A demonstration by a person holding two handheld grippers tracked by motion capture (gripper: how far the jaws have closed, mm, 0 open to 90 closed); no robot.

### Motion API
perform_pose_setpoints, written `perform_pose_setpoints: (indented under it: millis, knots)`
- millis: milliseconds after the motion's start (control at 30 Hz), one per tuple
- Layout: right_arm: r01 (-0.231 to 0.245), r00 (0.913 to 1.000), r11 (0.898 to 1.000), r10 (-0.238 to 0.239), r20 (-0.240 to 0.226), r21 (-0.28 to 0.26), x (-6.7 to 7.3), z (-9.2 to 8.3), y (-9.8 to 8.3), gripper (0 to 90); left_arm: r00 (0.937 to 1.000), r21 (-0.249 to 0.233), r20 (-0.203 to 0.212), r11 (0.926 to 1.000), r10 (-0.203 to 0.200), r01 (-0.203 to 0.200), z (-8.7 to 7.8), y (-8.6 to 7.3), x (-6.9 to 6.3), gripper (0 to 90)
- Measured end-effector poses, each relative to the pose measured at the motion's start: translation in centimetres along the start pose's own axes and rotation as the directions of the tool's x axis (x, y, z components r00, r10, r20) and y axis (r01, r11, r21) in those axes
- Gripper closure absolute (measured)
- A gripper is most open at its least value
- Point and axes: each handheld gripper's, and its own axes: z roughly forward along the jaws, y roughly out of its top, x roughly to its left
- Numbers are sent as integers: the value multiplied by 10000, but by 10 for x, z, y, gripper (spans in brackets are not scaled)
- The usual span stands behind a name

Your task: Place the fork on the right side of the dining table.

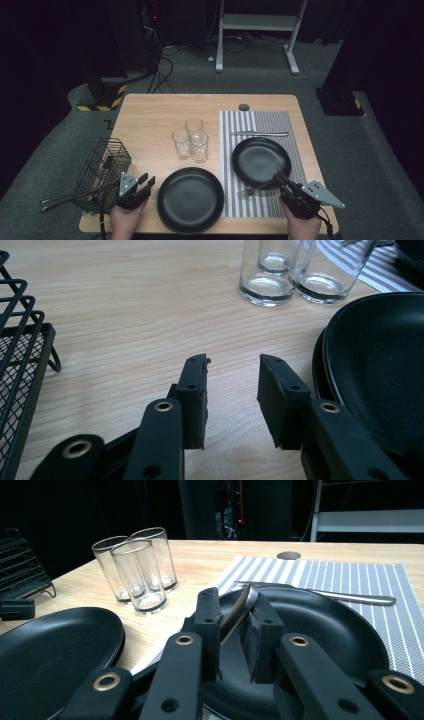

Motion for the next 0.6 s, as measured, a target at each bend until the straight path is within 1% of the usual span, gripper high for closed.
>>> perform_pose_setpoints:
  millis: [100, 600]
  knots:
    - [-48, 10000, 10000, 48, 85, 40, -3, 0, -2, 773, 10000, 3, 7, 10000, -29, 29, 0, 0, 0, 647]
    - [-131, 9990, 9999, 126, 438, 106, -7, -3, -9, 744, 10000, 25, 1, 10000, 43, -43, 0, 0, 0, 647]
